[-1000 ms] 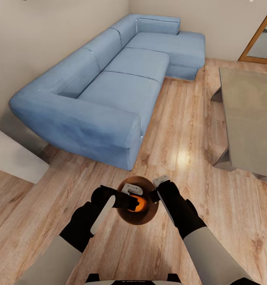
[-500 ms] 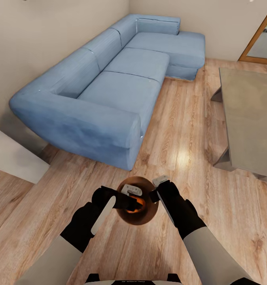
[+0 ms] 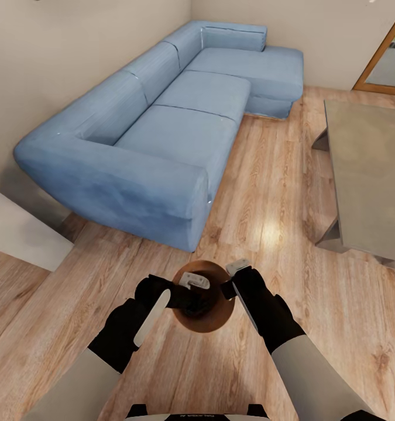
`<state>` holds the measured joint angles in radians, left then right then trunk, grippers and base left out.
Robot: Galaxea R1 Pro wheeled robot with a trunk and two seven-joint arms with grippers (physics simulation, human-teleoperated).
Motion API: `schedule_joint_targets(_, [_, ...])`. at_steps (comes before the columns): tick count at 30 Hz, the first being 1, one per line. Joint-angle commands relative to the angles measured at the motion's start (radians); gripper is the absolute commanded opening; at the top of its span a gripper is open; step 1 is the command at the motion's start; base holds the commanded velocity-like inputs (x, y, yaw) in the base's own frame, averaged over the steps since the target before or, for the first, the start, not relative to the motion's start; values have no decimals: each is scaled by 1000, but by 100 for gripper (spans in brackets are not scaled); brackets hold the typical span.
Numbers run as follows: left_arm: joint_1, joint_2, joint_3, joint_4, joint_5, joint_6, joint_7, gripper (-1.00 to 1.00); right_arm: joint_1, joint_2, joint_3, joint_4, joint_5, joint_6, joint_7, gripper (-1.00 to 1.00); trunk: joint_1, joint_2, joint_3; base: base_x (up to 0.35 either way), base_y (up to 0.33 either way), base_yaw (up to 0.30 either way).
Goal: Put the three can of soda from the living room inside the tash can in the kitchen.
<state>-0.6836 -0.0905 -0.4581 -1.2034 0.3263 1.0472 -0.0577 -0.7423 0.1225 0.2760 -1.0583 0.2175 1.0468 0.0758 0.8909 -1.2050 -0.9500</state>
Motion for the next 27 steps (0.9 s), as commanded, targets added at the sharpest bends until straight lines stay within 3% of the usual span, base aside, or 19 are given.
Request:
schedule_joint_targets(1, [2,2,2,-28,2,0,-4,100,0,0,-1,0,-24,0,7,-100,0,0,0,0,0,0])
schedule_joint_targets(4, [19,6,6,-112,5,0,-12,100,0,-1,-2,0,-25,0,7,-100,0,0,0,0,0,0])
schedule_joint_targets(8, [101,16,11,-238,7,0,-64,100,0,-2,-6,0,-26,0,7,-100,0,0,0,0,0,0])
schedule_joint_targets(10, [147,62,14,-291,7,0,-154,100,0,-3,-10,1,-26,0,7,-100,0,0,0,0,0,0])
schedule_joint_targets(11, [163,118,20,-312,6,0,-239,100,0,-4,-12,1,-26,0,7,-100,0,0,0,0,0,0])
schedule_joint_targets(12, [167,138,28,-317,6,0,-267,100,0,-5,-12,1,-26,0,7,-100,0,0,0,0,0,0])
schedule_joint_targets(13, [172,177,58,-323,6,0,-321,100,0,-6,-14,1,-26,0,7,-100,0,0,0,0,0,0])
schedule_joint_targets(15, [180,249,171,-328,5,0,-414,100,0,-9,-17,1,-26,0,7,-100,0,0,0,0,0,0])
schedule_joint_targets(16, [190,280,230,-328,3,0,-447,100,0,-11,-18,1,-26,0,7,-100,0,0,0,0,0,0])
schedule_joint_targets(18, [209,326,301,-327,1,-7,-477,100,0,-13,-20,2,-26,0,7,-100,0,0,0,0,0,0])
schedule_joint_targets(21, [239,368,365,-327,-1,-57,-494,100,0,-14,-21,2,-26,0,7,-100,0,0,0,0,0,0])
schedule_joint_targets(24, [274,385,430,-325,-3,-113,-497,100,0,-15,-21,2,-26,0,7,-100,0,0,0,0,0,0])
schedule_joint_targets(27, [309,391,539,-323,-5,-178,-498,100,0,-17,-21,2,-26,0,7,-100,0,0,0,0,0,0])
